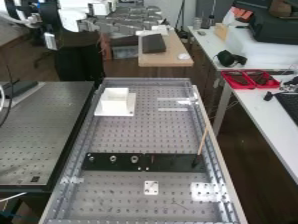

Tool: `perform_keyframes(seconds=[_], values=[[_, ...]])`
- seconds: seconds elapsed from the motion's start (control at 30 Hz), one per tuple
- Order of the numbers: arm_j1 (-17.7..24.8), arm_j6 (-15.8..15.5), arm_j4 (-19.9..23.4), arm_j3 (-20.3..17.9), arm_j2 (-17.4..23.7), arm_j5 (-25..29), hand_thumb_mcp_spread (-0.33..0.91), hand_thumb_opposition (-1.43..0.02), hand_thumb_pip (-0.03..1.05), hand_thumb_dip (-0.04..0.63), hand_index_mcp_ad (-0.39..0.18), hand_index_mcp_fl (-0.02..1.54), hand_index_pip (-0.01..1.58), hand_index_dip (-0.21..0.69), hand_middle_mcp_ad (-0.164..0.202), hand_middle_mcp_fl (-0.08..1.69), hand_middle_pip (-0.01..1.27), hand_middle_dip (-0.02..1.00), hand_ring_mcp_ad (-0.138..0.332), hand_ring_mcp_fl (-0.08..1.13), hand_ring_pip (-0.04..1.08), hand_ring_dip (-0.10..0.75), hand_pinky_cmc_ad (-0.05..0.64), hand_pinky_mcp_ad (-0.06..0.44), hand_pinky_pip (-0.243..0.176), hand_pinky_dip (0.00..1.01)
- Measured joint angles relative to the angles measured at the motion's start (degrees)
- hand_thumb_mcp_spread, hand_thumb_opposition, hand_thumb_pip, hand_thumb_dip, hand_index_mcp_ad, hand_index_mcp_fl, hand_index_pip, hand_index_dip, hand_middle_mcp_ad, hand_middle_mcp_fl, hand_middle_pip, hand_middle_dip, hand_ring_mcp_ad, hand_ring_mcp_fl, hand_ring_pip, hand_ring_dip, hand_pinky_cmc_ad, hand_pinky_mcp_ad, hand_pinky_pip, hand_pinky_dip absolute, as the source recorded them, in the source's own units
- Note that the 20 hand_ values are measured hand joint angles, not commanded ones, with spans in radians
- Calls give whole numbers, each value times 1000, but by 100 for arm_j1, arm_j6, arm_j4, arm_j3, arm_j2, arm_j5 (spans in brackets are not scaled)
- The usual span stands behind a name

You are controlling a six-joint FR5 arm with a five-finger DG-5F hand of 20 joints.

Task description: Grab the smaller nut and place it in the white container

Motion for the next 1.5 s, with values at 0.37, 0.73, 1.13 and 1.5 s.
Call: perform_keyframes(seconds=[0.37, 0.73, 1.13, 1.5], values=[[-236, -29, -60, -267, 116, -248, 232, -635, 557, 51, -72, 24, 72, 168, 68, -2, 108, 154, 126, 3, 37, 56, 267, 244, -28, 136], [-511, -87, 44, -657, 345, -473, 234, -696, 565, 65, -72, 40, 87, 201, 72, -5, 122, 185, 159, 0, 54, 84, 330, 281, -44, 154], [-798, -371, 382, -1209, 474, -585, 250, -740, 646, 112, -73, 51, 87, 209, 82, -7, 122, 192, 152, 0, 51, 86, 347, 279, -45, 169], [-1228, -429, 1032, -1834, 406, -842, 291, -757, 707, 154, -72, 52, 353, 215, 84, 30, 120, 199, 152, 0, 51, 86, 346, 279, -45, 171]])
